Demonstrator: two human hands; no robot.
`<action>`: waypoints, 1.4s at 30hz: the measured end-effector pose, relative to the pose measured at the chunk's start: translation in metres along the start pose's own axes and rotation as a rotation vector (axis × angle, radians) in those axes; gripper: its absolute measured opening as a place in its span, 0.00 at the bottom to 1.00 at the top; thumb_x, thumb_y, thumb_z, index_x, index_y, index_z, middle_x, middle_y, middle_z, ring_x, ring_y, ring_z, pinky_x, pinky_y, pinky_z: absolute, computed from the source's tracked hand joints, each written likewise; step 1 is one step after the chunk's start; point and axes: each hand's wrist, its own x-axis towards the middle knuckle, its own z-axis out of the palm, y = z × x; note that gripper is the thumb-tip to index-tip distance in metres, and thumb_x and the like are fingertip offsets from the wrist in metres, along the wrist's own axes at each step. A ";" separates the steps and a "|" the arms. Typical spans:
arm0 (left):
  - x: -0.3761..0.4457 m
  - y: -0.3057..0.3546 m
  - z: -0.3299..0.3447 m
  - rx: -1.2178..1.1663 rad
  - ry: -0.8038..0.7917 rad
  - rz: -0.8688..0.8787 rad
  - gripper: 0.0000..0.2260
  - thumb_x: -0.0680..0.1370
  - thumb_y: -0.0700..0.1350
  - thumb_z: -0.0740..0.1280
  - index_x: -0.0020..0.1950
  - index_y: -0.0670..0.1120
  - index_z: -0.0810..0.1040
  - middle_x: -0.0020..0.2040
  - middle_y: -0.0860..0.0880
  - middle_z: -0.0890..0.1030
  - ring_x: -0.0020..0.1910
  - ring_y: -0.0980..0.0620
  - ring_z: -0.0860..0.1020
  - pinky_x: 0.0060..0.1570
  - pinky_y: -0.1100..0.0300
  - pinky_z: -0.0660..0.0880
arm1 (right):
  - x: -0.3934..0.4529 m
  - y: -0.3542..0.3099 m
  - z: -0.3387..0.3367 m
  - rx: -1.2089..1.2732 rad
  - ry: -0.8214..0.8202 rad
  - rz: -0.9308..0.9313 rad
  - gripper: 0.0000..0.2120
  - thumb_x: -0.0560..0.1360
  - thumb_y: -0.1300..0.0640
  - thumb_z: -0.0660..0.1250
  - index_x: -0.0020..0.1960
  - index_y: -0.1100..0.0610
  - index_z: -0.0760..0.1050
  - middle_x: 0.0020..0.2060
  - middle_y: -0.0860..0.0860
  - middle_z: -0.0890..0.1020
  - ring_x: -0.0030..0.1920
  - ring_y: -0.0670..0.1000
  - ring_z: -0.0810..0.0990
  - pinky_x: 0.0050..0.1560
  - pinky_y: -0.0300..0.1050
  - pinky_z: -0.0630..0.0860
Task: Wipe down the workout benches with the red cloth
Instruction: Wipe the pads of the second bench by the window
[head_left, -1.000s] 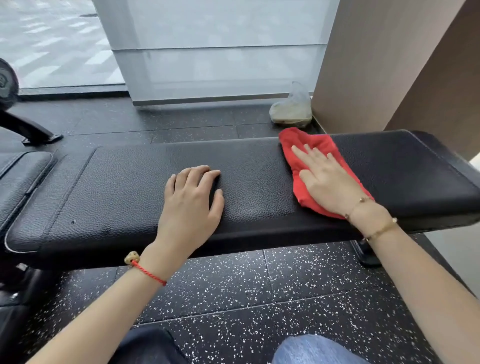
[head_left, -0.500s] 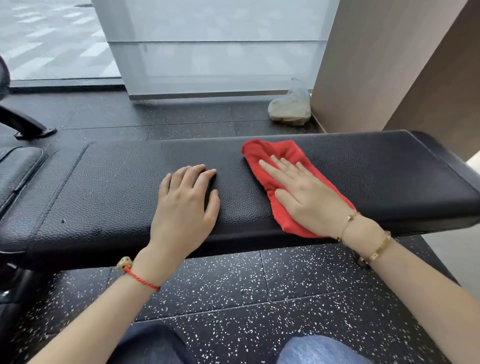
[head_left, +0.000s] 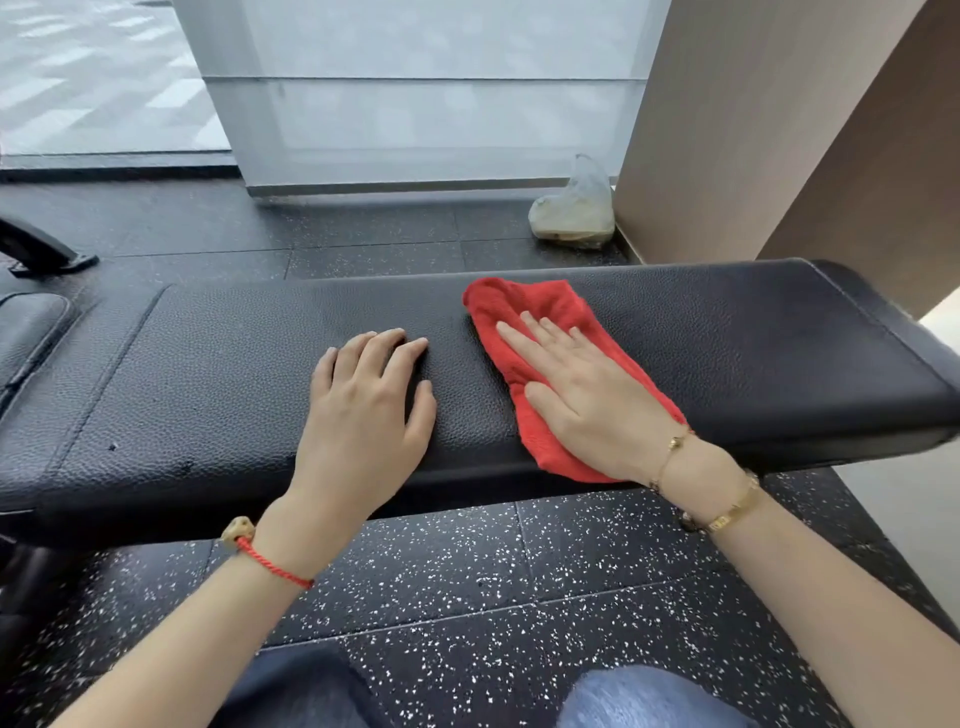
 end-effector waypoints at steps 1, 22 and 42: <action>0.001 0.000 0.000 0.000 -0.004 0.000 0.23 0.79 0.53 0.54 0.71 0.48 0.73 0.71 0.49 0.73 0.72 0.45 0.67 0.74 0.47 0.59 | -0.007 0.009 -0.003 0.009 0.001 0.011 0.27 0.81 0.55 0.52 0.79 0.48 0.49 0.78 0.51 0.51 0.78 0.47 0.47 0.78 0.44 0.41; 0.022 0.058 0.022 -0.090 -0.057 0.141 0.18 0.81 0.52 0.60 0.70 0.49 0.72 0.70 0.49 0.72 0.72 0.46 0.66 0.74 0.45 0.57 | -0.026 0.109 -0.034 0.038 0.051 0.353 0.26 0.81 0.55 0.53 0.78 0.46 0.53 0.78 0.51 0.53 0.78 0.49 0.50 0.77 0.46 0.42; 0.018 0.060 0.024 -0.064 -0.027 0.148 0.18 0.81 0.51 0.59 0.71 0.49 0.72 0.70 0.50 0.72 0.72 0.47 0.66 0.75 0.48 0.57 | -0.030 0.155 -0.053 -0.036 0.093 0.665 0.25 0.81 0.55 0.49 0.78 0.50 0.53 0.78 0.56 0.52 0.78 0.55 0.50 0.77 0.52 0.42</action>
